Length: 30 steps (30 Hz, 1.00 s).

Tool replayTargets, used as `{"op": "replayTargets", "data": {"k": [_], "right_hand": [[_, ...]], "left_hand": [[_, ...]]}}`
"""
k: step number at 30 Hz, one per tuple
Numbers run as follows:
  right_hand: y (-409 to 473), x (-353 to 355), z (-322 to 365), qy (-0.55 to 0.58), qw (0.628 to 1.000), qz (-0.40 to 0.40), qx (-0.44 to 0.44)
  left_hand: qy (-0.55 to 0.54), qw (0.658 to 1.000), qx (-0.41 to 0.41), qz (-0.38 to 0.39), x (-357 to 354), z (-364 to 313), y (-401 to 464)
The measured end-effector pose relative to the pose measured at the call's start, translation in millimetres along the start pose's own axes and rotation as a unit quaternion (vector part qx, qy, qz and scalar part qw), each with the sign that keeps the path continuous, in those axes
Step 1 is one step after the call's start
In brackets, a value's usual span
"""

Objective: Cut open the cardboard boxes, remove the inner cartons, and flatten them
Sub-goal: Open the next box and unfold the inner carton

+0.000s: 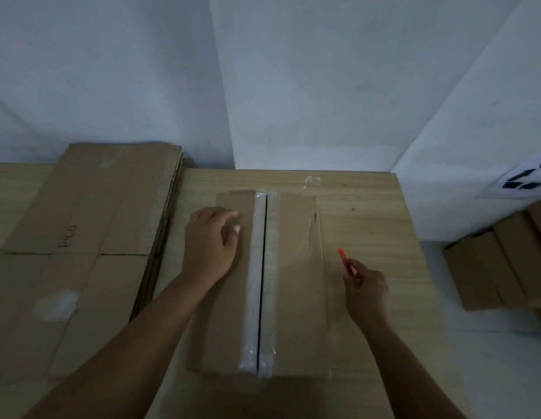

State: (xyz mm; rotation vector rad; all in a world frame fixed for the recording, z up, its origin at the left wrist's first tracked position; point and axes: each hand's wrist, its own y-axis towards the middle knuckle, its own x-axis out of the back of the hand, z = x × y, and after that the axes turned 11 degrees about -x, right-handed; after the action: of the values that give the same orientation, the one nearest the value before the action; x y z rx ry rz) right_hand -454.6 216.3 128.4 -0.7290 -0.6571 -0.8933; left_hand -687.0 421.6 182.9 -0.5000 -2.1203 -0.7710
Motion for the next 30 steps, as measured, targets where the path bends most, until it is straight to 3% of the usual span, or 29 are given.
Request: {"op": "replayTargets", "data": {"k": [8, 15, 18, 20, 23, 27, 30], "right_hand": [[-91.7, -3.8, -70.1, -0.067, 0.993, -0.064, -0.072], [-107.1, -6.7, -80.3, -0.075, 0.995, -0.037, -0.047], [-112.8, 0.3, -65.2, -0.063, 0.995, -0.07, -0.02], [-125.3, 3.7, -47.8, 0.005, 0.991, -0.128, 0.031], [-156.1, 0.7, -16.7, 0.046, 0.958, -0.178, 0.22], [-177.2, -15.2, 9.0, -0.032, 0.906, -0.112, 0.407], [-173.4, -17.2, 16.3, -0.093, 0.881, -0.141, 0.443]], "left_hand": [[-0.017, 0.996, -0.077, 0.049, 21.1, -21.7, -114.1], [0.001, 0.99, -0.101, 0.095, 22.1, -16.4, -168.4], [0.023, 0.989, -0.115, 0.094, 11.3, -12.5, -176.6], [0.031, 0.99, -0.108, 0.081, 4.7, -14.0, -174.6], [0.036, 0.992, -0.093, 0.076, -2.7, -20.3, -162.6], [0.047, 0.99, -0.087, 0.096, -9.8, -21.4, -150.1], [0.04, 0.991, -0.085, 0.1, -8.9, -19.7, -149.8]]}}
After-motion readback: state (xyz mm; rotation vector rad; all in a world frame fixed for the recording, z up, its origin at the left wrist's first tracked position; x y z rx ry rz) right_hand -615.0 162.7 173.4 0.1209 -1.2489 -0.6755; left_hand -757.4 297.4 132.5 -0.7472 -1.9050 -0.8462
